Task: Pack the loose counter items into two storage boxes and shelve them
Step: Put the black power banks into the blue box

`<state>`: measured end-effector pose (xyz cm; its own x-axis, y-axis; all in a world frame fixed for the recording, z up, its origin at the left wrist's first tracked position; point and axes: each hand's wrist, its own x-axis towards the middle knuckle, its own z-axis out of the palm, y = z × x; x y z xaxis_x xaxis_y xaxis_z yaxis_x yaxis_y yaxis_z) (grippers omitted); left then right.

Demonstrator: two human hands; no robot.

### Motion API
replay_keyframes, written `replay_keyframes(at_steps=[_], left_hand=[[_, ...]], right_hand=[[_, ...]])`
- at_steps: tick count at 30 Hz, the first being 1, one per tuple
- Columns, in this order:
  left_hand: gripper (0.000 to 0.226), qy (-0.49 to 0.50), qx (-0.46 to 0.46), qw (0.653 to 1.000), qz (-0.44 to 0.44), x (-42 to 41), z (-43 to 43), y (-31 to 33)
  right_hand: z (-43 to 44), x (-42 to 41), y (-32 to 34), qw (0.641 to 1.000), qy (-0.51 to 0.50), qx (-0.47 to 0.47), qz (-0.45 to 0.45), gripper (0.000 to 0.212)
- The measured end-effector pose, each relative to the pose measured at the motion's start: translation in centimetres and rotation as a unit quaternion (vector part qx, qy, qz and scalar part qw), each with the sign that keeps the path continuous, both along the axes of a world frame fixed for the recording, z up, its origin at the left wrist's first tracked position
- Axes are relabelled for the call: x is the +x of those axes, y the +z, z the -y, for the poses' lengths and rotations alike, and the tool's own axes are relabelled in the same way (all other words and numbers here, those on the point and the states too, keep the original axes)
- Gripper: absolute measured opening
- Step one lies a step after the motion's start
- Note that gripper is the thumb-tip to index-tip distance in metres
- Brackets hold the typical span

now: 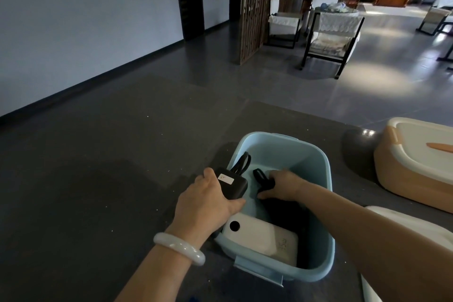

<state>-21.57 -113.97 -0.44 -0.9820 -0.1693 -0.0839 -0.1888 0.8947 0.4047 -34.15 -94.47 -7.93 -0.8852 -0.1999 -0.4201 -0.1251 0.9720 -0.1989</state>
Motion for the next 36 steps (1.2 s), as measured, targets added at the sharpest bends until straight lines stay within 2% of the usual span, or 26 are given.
replay_keyframes(at_steps=[5,9,10,12,14,17,21,24,26,29,36], left_hand=[[0.074,0.003,0.006,1.0,0.002,0.0,0.1,0.1],[0.073,0.001,-0.005,1.0,0.001,0.1,-0.1,0.1],[0.073,0.0,-0.004,1.0,0.001,0.1,-0.1,0.0],[0.073,-0.002,-0.002,1.0,0.001,0.2,0.0,0.0],[0.074,-0.002,-0.002,1.0,-0.002,0.2,0.0,-0.1],[0.073,0.0,-0.004,1.0,-0.003,0.1,0.1,-0.1],[0.073,0.003,0.002,1.0,0.0,0.0,0.0,-0.1],[0.072,0.0,0.0,1.0,0.003,0.0,0.1,-0.1],[0.072,-0.003,0.001,1.0,0.005,0.0,0.1,-0.2],[0.072,-0.002,-0.001,1.0,0.005,0.0,0.1,-0.1],[0.074,0.006,-0.006,1.0,0.001,0.0,0.0,-0.2]], right_hand=[[-0.3,0.0,0.2,0.994,-0.103,-0.023,0.027,0.048],[-0.5,0.3,0.9,0.974,-0.159,-0.134,0.089,0.041],[-0.7,0.4,1.2,0.979,-0.133,-0.137,0.072,0.042],[-1.3,-0.2,1.6,0.994,-0.025,-0.097,-0.037,0.051],[-1.7,-0.9,1.7,0.987,0.086,-0.085,-0.105,0.064],[-2.1,-1.5,1.4,0.977,0.191,-0.075,-0.052,0.078],[-2.2,-1.7,1.3,0.973,0.218,-0.073,-0.001,0.084],[-2.2,-1.6,0.8,0.965,0.262,0.01,0.016,0.091],[-2.0,-1.6,0.5,0.954,0.294,0.064,-0.003,0.094],[-1.5,-1.7,0.5,0.941,0.321,0.097,-0.043,0.094],[-1.7,-1.1,0.3,0.968,0.218,0.095,-0.08,0.09]])
